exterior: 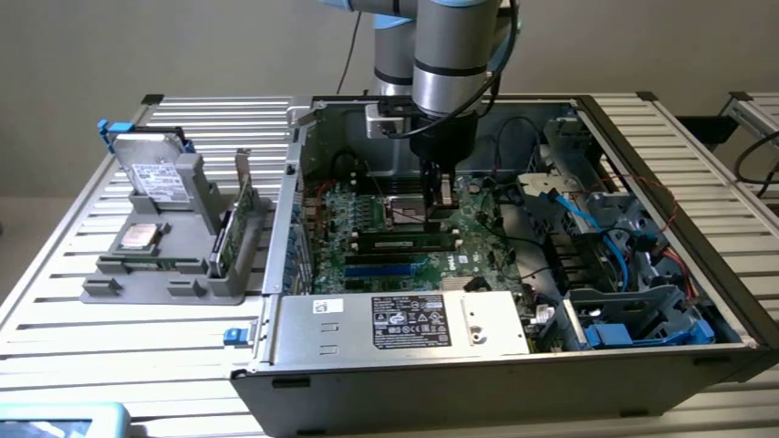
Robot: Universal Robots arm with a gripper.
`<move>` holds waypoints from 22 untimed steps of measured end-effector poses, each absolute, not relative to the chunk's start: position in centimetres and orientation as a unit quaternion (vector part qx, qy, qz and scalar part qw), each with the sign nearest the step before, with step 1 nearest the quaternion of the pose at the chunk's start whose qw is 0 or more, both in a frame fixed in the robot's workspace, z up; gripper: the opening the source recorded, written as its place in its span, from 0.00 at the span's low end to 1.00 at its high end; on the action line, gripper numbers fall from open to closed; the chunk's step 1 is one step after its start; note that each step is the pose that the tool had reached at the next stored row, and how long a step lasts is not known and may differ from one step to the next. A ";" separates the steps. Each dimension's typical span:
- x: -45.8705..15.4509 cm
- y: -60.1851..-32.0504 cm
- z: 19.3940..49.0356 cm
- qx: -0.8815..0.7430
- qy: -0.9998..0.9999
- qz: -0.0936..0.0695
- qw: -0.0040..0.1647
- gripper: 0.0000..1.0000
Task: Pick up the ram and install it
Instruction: 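Press down the ram until it locks into place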
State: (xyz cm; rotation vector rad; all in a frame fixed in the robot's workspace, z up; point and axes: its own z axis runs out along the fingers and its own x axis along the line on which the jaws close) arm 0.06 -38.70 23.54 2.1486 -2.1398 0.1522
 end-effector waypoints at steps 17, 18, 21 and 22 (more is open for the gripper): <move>-0.1 -38.7 23.0 0.706 -0.704 0.053 0.049 0.11; -0.1 -38.6 22.9 0.706 -0.704 0.053 0.049 0.11; -0.1 -38.6 22.9 0.706 -0.704 0.053 0.049 0.11; -0.1 -38.6 22.8 0.706 -0.704 0.053 0.049 0.11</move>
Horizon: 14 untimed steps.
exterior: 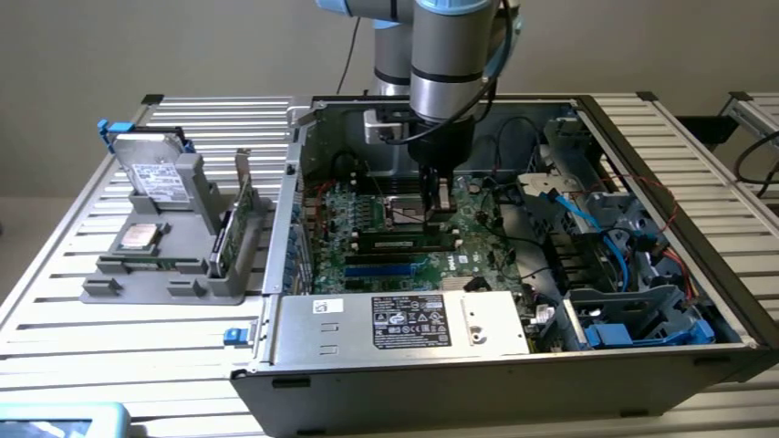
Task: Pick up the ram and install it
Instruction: 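Press down the ram until it locks into place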
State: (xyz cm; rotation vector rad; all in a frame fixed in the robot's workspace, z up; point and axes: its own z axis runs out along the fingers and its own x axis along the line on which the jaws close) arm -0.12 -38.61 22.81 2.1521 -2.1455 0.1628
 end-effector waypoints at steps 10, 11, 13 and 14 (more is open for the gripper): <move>-0.1 -38.6 22.5 0.706 -0.704 0.054 0.049 0.11; -0.1 -38.6 22.4 0.706 -0.704 0.054 0.049 0.11; -0.1 -38.6 22.4 0.706 -0.704 0.054 0.049 0.11; -0.1 -38.6 22.4 0.706 -0.704 0.054 0.049 0.11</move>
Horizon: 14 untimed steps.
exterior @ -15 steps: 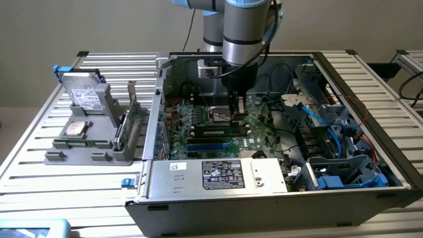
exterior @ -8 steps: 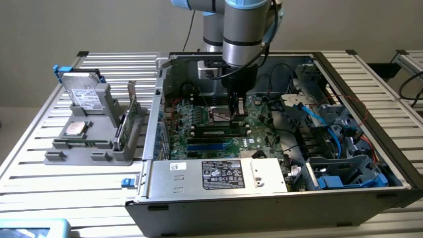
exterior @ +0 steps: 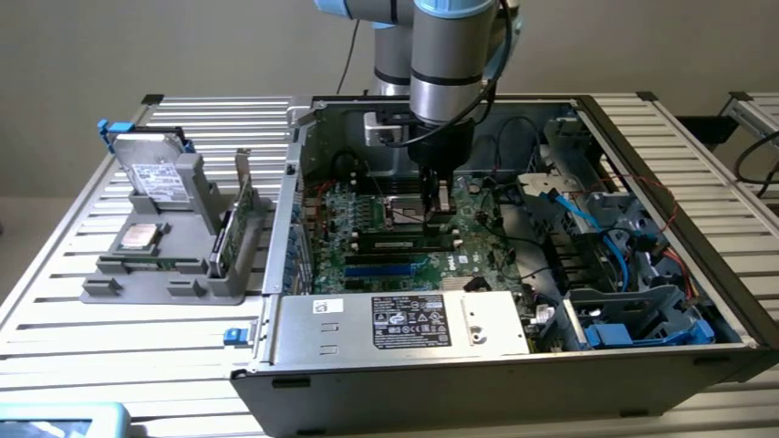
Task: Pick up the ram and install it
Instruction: 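Press down the ram until it locks into place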
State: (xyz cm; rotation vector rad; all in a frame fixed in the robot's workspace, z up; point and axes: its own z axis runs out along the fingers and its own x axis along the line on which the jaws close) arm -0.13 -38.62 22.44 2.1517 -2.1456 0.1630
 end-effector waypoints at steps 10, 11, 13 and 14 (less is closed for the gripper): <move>-1.2 -38.6 22.8 0.706 -0.704 0.052 0.049 0.11; -1.6 -38.6 22.8 0.706 -0.704 0.052 0.049 0.11; -2.5 -38.6 22.8 0.706 -0.704 0.052 0.049 0.11; -2.9 -38.6 22.8 0.706 -0.704 0.052 0.049 0.11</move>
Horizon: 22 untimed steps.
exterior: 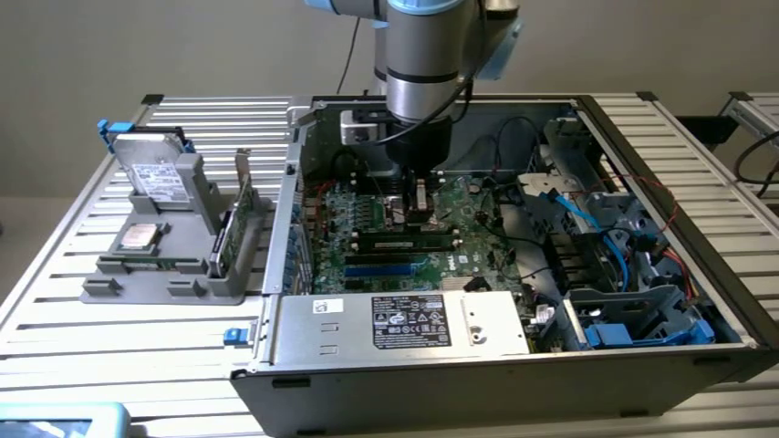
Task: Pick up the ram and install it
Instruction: 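Press down the ram until it locks into place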
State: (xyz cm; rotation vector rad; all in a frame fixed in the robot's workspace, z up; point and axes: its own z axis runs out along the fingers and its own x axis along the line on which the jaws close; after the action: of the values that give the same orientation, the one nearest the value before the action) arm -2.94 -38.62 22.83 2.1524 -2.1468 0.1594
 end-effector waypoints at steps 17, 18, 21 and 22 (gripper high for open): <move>-5.7 -38.5 22.7 0.706 -0.704 0.052 0.048 0.11; -5.7 -38.5 22.6 0.706 -0.704 0.052 0.048 0.11; -5.7 -38.5 22.5 0.706 -0.704 0.052 0.048 0.11; -5.7 -38.5 22.5 0.706 -0.704 0.052 0.048 0.11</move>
State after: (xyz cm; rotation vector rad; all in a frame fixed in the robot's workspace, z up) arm -5.74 -38.49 22.49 2.1534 -2.1480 0.1595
